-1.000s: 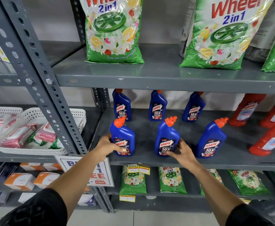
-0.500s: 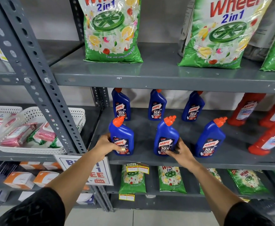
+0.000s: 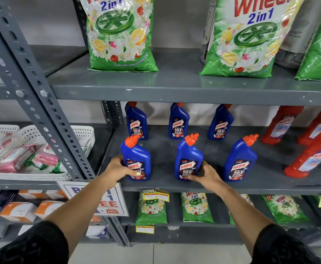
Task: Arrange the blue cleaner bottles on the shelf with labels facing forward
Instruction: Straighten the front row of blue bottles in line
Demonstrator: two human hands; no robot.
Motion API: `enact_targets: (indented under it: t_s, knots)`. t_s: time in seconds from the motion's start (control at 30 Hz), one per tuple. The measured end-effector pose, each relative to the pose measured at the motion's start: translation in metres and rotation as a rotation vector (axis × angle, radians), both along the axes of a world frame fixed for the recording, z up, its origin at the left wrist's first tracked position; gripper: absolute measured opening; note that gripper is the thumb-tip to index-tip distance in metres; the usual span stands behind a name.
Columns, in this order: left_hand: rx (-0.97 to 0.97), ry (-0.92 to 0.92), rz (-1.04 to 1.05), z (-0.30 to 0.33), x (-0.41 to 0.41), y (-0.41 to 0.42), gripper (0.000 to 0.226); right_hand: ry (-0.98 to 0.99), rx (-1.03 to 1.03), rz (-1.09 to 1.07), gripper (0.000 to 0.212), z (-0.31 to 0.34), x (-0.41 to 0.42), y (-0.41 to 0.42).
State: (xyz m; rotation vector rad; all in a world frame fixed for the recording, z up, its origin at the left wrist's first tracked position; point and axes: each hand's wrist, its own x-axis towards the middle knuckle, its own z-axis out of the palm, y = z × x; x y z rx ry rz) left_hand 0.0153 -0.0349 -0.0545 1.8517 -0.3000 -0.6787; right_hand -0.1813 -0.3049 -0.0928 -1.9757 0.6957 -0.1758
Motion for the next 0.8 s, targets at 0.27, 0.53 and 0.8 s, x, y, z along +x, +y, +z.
enact_targets:
  t_s: [0.27,0.53,0.8]
  knots:
    - [-0.018,0.002,0.001,-0.003,-0.001,0.0,0.055,0.029,-0.002,0.019,0.067,0.002,-0.001,-0.001]
    - [-0.032,-0.008,0.016,-0.003,-0.004,0.0,0.057,0.041,0.005,0.03,0.068,0.005,-0.002,-0.001]
    - [-0.111,-0.007,0.068,-0.007,-0.016,0.003,0.055,0.012,-0.013,0.041,0.065,0.005,-0.004,0.001]
